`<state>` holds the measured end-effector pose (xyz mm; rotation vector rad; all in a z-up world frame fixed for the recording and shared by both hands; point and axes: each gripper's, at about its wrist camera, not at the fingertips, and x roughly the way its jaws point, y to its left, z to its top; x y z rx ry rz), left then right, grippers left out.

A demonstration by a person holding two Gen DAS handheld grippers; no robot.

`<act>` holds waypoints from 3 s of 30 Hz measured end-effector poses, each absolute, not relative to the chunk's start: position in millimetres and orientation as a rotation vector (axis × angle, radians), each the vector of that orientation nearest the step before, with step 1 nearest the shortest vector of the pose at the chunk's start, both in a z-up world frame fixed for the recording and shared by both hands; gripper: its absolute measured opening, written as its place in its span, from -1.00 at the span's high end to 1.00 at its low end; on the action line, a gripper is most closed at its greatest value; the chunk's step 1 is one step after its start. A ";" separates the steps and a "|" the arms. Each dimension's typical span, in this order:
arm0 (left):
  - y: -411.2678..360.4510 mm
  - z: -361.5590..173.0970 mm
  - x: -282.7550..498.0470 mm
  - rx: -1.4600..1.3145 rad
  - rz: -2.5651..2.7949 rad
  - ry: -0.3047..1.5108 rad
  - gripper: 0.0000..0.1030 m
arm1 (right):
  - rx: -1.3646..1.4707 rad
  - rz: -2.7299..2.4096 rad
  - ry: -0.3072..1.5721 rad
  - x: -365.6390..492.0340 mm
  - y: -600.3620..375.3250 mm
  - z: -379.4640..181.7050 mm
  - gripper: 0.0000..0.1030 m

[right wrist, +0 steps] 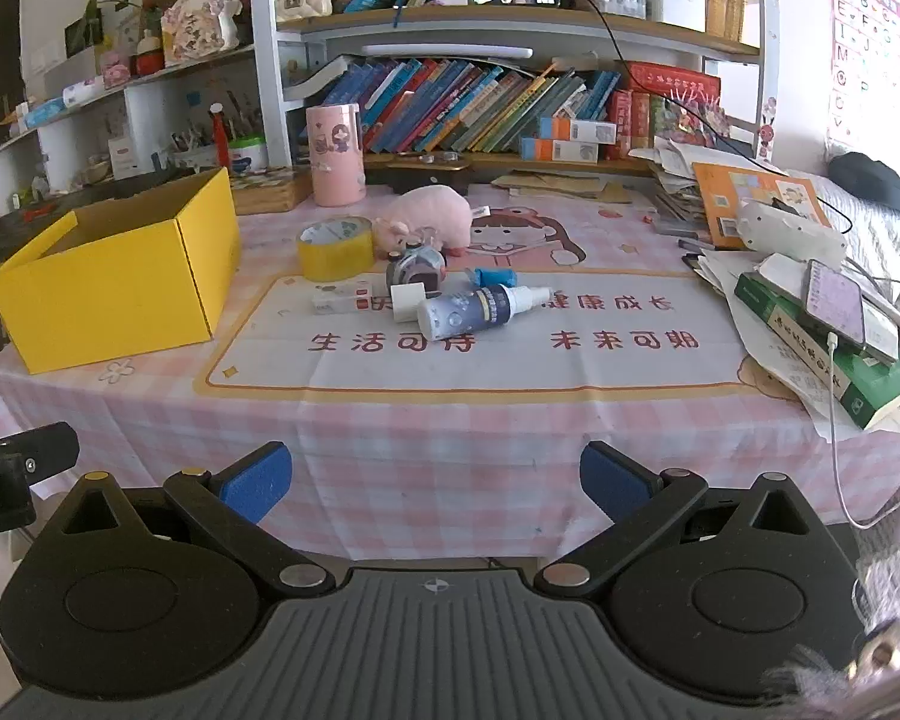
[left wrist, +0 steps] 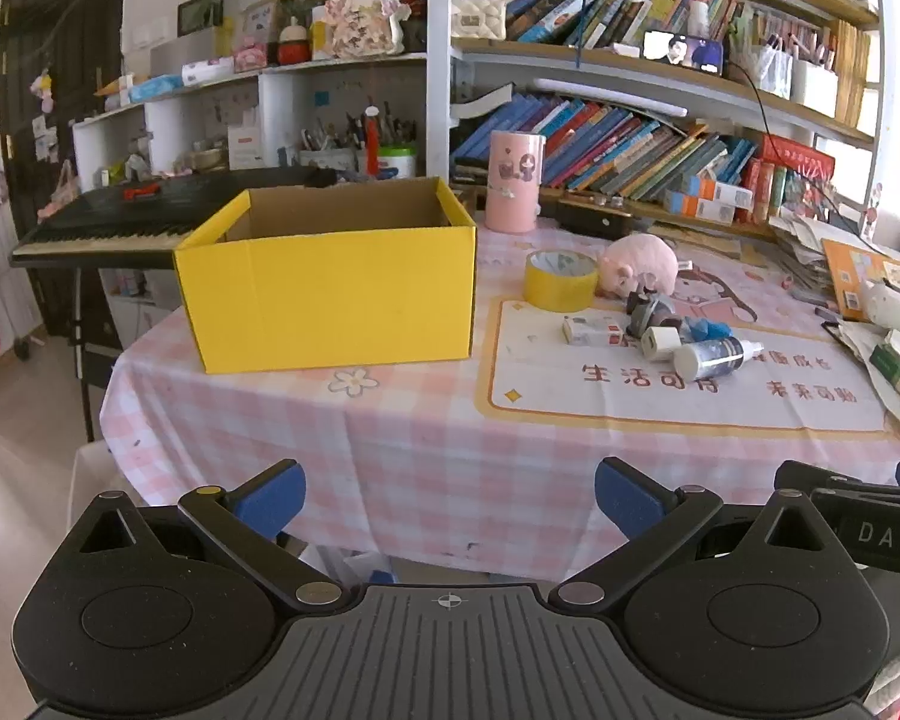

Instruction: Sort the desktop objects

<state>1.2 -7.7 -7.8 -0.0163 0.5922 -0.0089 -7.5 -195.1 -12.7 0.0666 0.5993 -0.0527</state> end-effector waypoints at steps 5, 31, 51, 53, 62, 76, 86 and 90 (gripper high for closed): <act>-7.7 -5.5 0.1 -0.013 -0.013 0.597 -1.00 | 0.074 -0.056 0.601 -6.8 -200.6 -19.0 -1.00; -10.0 -7.9 0.7 -0.010 -0.017 0.603 -1.00 | 0.074 -0.066 0.608 -6.9 -200.7 -18.5 -1.00; -8.5 -6.4 5.2 -0.008 -0.023 0.621 -1.00 | 0.073 -0.072 0.614 -4.5 -200.7 -17.4 -1.00; -7.9 -6.3 5.0 -0.006 -0.026 0.622 -1.00 | 0.073 -0.072 0.614 -4.3 -200.4 -17.4 -1.00; -8.3 -5.9 5.3 -0.004 -0.030 0.623 -1.00 | 0.078 -0.080 0.616 -2.4 -202.7 -18.2 -1.00; -7.3 -6.5 7.8 -0.004 -0.037 0.628 -1.00 | 0.079 -0.089 0.617 -2.4 -201.3 -17.4 -1.00; -4.6 -6.6 10.2 -0.003 -0.045 0.632 -1.00 | 0.075 -0.091 0.623 -1.0 -196.9 -17.2 -1.00; -3.2 -7.3 14.0 -0.002 -0.048 0.636 -1.00 | 0.076 -0.098 0.629 1.8 -193.8 -17.6 -1.00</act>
